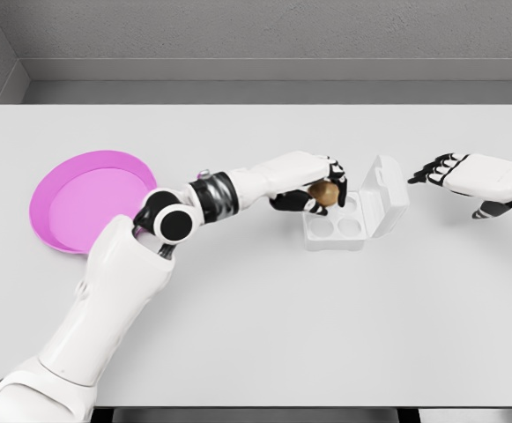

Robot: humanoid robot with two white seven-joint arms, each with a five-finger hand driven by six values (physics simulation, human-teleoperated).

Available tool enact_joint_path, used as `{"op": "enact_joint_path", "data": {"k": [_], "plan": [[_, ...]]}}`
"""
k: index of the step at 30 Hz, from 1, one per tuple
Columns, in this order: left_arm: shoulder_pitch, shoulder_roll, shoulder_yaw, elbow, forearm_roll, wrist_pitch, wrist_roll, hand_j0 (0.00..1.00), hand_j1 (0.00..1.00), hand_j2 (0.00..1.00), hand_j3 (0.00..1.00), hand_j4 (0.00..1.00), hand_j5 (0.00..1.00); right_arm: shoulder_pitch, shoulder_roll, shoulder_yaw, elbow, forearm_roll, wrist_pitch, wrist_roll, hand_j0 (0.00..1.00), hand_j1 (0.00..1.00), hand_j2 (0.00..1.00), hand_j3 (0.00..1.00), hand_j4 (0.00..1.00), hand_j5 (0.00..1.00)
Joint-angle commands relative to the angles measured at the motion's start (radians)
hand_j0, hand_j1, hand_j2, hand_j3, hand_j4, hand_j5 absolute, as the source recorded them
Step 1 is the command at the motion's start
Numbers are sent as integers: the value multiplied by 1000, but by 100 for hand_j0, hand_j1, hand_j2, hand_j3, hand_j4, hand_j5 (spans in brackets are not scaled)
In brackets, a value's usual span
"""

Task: Pack egg into the box and close the box lid

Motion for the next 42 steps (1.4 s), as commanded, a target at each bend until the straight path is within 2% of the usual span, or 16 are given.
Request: {"op": "enact_joint_path", "data": {"k": [1, 6, 11, 15, 19, 20, 28, 33, 42], "plan": [[0, -23, 1, 31, 4, 2, 1, 35, 35, 35, 35, 35, 35, 0, -1, -1, 0, -5, 1, 0, 100, 100, 100, 100, 100, 100], [-3, -26, 2, 83, -32, 2, 1, 36, 36, 36, 36, 36, 36, 0, -1, -1, 0, -5, 1, 0, 100, 100, 100, 100, 100, 100], [-14, -26, 1, 109, -33, 2, 1, 37, 37, 37, 37, 37, 37, 0, -1, -1, 1, -5, 1, 0, 100, 100, 100, 100, 100, 100], [-15, -26, 2, 109, -82, 3, 1, 38, 38, 38, 38, 38, 38, 0, -1, -1, 0, -5, 1, 0, 100, 100, 100, 100, 100, 100], [-15, -26, -1, 108, -91, 3, 1, 38, 38, 38, 38, 38, 38, -2, -1, -1, 0, -5, 1, 0, 100, 100, 100, 100, 100, 100], [-15, -26, -1, 106, -117, 2, 1, 38, 38, 38, 38, 38, 38, 0, -1, -1, 1, -5, 1, 0, 100, 100, 100, 100, 100, 100], [-37, -26, -2, 97, -122, 2, 1, 38, 38, 38, 38, 38, 38, 0, -1, -1, 0, -5, 1, 0, 100, 100, 100, 100, 100, 100], [-41, -26, -14, 97, -165, 3, 1, 38, 38, 38, 38, 38, 38, 0, -1, -1, 0, -5, 1, 0, 100, 100, 100, 100, 100, 100], [-61, -26, -28, 95, -179, 2, 1, 38, 38, 38, 38, 38, 38, -2, -1, -1, 0, -5, 1, 0, 100, 100, 100, 100, 100, 100]]}}
